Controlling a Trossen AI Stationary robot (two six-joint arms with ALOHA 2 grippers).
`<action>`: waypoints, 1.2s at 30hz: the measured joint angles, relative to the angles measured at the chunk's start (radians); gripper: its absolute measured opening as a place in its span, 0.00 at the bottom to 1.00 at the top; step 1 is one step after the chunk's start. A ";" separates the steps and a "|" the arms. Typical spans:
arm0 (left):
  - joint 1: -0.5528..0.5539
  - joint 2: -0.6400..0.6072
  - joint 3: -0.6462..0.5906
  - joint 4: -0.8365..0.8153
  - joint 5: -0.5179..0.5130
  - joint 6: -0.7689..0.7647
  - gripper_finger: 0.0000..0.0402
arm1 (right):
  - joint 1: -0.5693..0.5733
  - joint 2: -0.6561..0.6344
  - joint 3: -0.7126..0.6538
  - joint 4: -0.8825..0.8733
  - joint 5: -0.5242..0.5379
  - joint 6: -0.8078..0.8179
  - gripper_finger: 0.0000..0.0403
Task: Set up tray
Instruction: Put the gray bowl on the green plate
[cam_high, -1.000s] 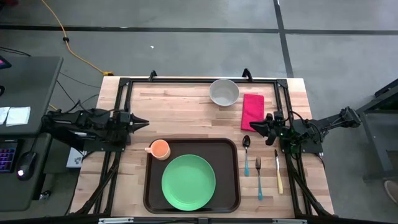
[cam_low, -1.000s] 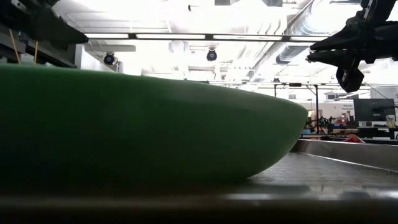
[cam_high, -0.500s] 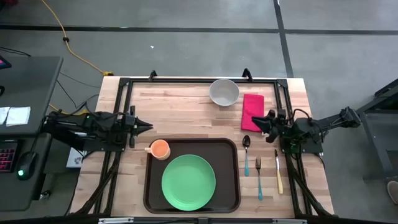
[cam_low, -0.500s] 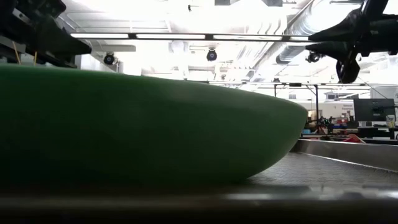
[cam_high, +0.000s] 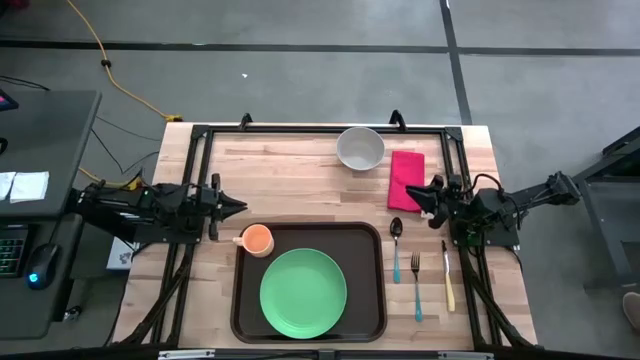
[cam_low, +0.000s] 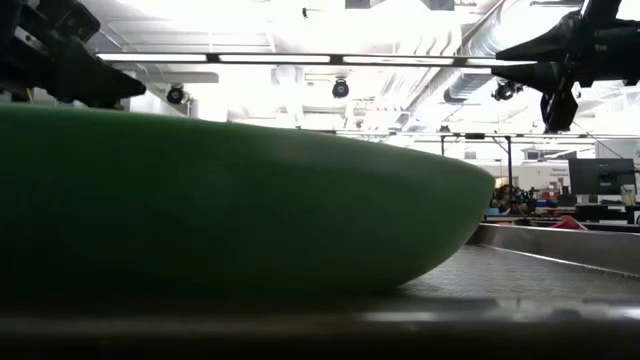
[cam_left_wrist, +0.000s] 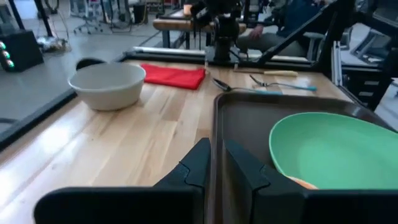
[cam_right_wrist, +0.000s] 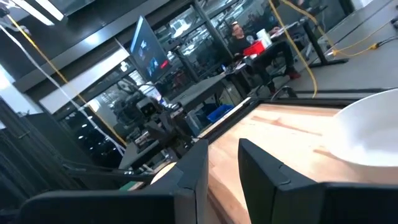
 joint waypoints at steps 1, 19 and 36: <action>0.000 0.002 -0.003 0.000 0.002 -0.007 0.18 | 0.000 0.001 0.006 -0.002 0.006 -0.008 0.17; 0.000 0.002 -0.003 0.003 0.011 -0.010 0.18 | -0.001 0.255 0.376 -0.268 0.100 -0.291 0.17; 0.000 0.002 -0.003 0.003 0.012 -0.014 0.18 | -0.309 0.737 0.816 -0.529 -0.083 -0.344 0.17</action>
